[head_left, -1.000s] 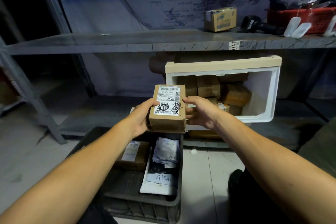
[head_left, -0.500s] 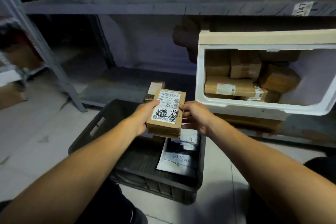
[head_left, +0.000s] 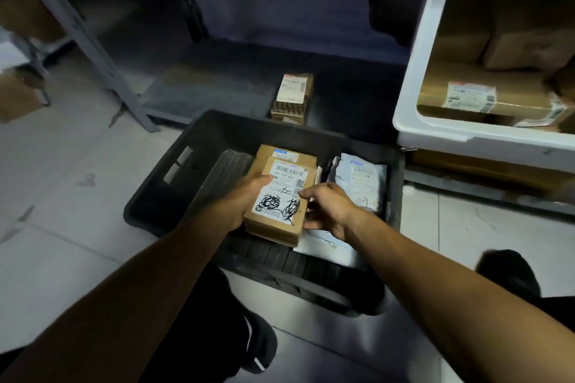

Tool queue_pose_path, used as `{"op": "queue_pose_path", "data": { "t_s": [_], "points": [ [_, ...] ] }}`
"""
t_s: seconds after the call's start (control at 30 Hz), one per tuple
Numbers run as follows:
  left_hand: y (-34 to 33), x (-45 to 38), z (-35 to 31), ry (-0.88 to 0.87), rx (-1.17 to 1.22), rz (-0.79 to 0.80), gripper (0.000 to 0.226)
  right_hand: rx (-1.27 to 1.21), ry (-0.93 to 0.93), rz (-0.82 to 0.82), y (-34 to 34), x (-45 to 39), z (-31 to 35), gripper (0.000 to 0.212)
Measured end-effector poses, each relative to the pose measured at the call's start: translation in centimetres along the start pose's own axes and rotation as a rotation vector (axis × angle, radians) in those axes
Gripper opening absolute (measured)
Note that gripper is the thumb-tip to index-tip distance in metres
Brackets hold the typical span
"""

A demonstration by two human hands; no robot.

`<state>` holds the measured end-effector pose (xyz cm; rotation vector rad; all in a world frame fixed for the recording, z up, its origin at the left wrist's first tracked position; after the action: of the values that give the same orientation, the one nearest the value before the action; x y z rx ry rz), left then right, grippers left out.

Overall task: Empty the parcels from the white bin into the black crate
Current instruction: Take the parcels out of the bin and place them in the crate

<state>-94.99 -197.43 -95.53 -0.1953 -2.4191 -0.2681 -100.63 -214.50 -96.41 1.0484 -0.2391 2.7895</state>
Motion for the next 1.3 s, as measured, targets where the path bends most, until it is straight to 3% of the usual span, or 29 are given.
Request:
{"op": "queue_pose_path", "data": {
  "t_s": [0.2,0.37,0.5,0.7,0.9,1.1,1.2,1.3],
  "points": [
    [0.6,-3.9,4.4,0.132,-0.002,0.053,0.035,0.000,-0.098,0.010,-1.0,-4.1,-4.6,0.017],
    [0.7,-6.4,7.3,0.219,0.008,0.086,0.034,0.026,-0.189,0.016,-1.7,-6.9,-7.5,0.035],
    [1.2,-8.2,8.6,0.263,-0.024,0.065,0.031,0.034,-0.219,0.005,-1.9,-8.5,-8.9,0.022],
    [0.0,-10.3,9.4,0.237,-0.069,0.049,0.017,0.104,-0.180,-0.139,-1.3,-10.3,-10.0,0.027],
    [-0.1,-10.4,8.8,0.157,-0.103,0.028,0.027,0.173,-0.151,-0.176,-1.3,-10.1,-9.4,0.031],
    [0.1,-9.0,5.3,-0.015,-0.410,-0.109,0.028,0.425,-0.062,-0.170,-0.5,-7.4,-6.7,0.031],
    [-0.5,-6.5,2.1,-0.181,-0.794,-0.115,0.031,0.604,0.081,-0.152,-0.2,-4.9,-3.8,0.030],
    [-1.4,-3.6,-0.7,-0.448,-1.161,-0.176,0.055,0.872,0.337,-0.163,-0.1,-1.5,-0.2,0.027]
  ]
}}
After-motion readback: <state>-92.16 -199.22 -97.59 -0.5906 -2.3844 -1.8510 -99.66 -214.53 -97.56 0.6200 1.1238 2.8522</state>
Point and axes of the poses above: each hand's wrist, its own x-axis away from the middle knuckle, its own y-axis out of the back of the hand, z = x × y, the point moved 6 cm from there along -x, towards the middle knuckle
